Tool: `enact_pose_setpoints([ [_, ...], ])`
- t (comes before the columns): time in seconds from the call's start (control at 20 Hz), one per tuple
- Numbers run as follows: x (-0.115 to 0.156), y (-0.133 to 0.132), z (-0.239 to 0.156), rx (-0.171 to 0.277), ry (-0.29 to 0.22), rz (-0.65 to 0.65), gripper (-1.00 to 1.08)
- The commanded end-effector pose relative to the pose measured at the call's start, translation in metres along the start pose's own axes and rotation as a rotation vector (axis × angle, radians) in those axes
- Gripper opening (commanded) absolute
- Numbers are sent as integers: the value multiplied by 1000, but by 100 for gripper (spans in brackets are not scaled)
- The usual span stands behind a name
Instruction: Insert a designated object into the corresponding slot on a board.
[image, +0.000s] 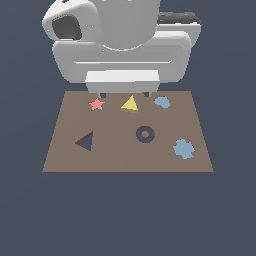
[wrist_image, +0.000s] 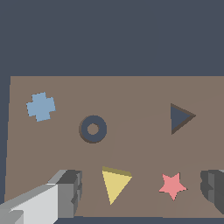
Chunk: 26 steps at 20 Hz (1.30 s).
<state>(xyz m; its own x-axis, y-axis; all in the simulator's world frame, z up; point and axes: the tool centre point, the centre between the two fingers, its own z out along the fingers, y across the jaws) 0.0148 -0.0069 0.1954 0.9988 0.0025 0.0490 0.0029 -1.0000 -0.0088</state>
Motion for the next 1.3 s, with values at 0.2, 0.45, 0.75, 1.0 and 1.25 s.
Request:
enact_pose_setpoints([
  [0.2, -2, 0, 2, 0, -1, 11, 100],
  [0.45, -8, 1, 12, -2, -4, 56, 100],
  [0.75, -22, 1, 32, -6, -10, 153, 100],
  [1.0, -39, -1, 57, -11, -18, 271, 100],
  [1.25, -58, -5, 87, -17, -27, 410, 100],
])
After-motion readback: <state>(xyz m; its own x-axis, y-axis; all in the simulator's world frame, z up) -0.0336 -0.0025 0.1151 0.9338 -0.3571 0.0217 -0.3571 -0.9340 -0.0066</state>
